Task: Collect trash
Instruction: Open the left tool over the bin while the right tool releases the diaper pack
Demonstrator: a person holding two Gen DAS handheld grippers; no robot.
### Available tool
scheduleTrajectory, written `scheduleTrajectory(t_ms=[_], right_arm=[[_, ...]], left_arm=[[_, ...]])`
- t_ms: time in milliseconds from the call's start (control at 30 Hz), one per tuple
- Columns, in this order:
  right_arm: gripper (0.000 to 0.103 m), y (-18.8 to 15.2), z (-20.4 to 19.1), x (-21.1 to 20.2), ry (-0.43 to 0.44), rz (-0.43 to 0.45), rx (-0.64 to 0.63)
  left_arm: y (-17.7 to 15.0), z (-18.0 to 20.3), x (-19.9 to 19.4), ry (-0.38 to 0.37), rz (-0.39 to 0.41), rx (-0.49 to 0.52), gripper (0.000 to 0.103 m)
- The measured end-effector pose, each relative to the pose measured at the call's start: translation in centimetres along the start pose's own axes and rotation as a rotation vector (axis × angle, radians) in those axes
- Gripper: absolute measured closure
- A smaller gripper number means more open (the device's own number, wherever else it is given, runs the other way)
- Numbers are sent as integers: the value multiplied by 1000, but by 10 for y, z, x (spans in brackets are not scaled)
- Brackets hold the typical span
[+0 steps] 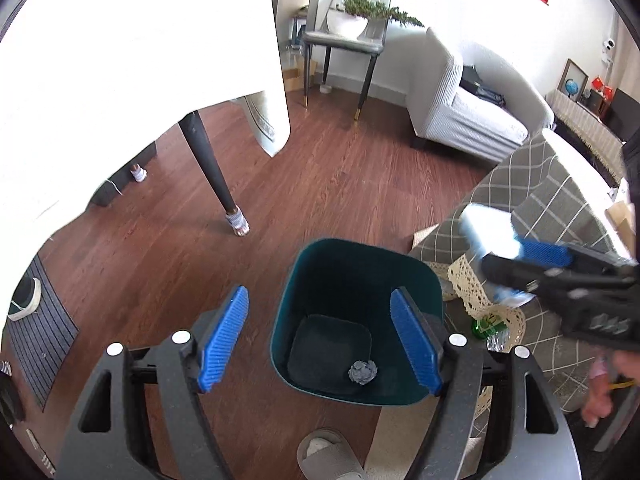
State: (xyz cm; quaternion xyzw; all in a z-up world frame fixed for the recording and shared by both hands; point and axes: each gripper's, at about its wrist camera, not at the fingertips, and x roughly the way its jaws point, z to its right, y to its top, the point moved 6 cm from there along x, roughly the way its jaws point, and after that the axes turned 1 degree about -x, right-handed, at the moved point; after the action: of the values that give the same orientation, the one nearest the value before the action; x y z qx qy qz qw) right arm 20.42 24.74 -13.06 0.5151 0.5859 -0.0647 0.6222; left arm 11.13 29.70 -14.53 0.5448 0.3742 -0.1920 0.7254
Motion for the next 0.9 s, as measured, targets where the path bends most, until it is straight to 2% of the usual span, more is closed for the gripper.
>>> scheduleTrajectory(t_ms=[333,467,767,800,867,900], right_arm=[[41,-29,0,59,-20,-111,-19],[41,-32,-8,77,-7,-122,-33],[41,-45,-14,115,-48,-189,-115],[40,-47,-12,118,-51,-198,-110],[29,-50,-10,119,-69,-206,-104],[26,-50,-12,117,-65,-203,-110]], left_arm=[[26,-7,-49,-28,119,-73,46],[34,-6,-65,-41,154,-98,54],[47,11,-95,-74,196,-82,59],[49,13,-98,-80,202,-78,59],[52,18,-102,-84,215,-60,59],[54,21,-105,-81,225,-52,59]])
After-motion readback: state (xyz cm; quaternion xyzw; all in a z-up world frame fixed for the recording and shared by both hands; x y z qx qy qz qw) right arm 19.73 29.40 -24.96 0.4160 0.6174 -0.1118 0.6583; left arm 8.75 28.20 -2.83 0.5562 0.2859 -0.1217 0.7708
